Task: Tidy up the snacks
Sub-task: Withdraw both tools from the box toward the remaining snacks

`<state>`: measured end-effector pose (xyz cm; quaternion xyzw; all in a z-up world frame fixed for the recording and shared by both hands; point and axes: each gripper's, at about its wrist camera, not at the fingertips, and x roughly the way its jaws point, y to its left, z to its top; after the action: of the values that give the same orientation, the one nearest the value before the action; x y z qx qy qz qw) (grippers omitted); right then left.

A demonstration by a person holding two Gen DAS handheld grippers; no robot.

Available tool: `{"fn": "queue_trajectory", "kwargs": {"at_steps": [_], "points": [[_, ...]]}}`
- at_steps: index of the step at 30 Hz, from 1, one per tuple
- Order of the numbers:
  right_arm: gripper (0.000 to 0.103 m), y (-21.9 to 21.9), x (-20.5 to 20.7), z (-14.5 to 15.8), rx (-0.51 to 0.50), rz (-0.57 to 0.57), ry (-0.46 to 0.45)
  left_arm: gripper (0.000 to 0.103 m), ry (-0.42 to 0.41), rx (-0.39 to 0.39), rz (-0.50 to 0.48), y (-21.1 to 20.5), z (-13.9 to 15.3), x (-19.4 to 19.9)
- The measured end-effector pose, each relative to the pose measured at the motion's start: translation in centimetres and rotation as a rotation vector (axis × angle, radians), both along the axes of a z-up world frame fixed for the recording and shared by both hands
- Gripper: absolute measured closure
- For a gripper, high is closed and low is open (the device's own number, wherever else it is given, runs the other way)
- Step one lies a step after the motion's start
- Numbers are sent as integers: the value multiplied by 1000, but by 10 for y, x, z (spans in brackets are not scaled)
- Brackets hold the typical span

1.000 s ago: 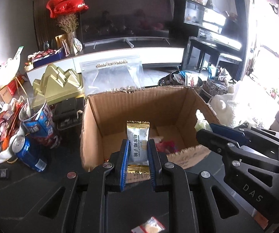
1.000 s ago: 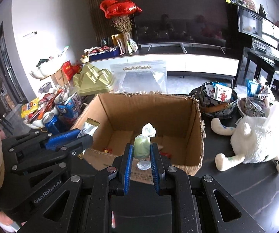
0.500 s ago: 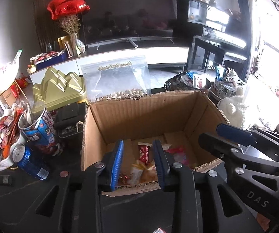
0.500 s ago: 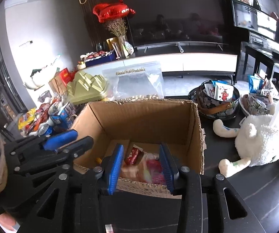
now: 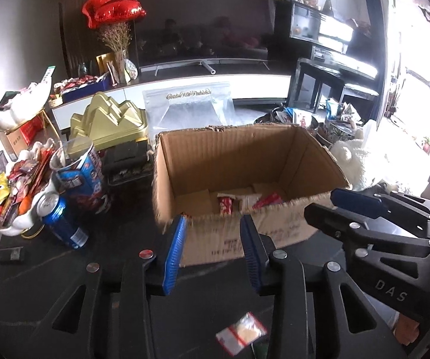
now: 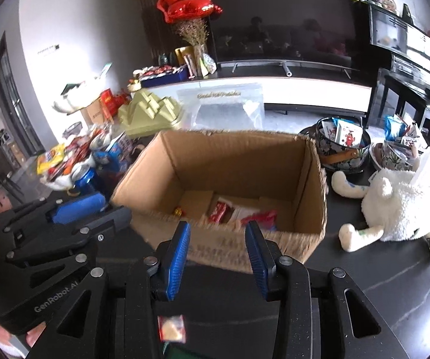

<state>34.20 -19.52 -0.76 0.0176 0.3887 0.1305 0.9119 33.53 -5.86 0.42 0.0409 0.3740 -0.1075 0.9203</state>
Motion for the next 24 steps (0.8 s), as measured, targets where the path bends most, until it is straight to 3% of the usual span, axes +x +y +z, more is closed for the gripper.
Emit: {"fn": "queue_trajectory", "kwargs": {"at_steps": [15,24], "points": [[54,17,-80,-23,-33,68,53,59,24,-26,-21,14,-14,-76],[54,17,-117,-40,-67,100,114,58,67,-16,-49,9,-33,-118]]}}
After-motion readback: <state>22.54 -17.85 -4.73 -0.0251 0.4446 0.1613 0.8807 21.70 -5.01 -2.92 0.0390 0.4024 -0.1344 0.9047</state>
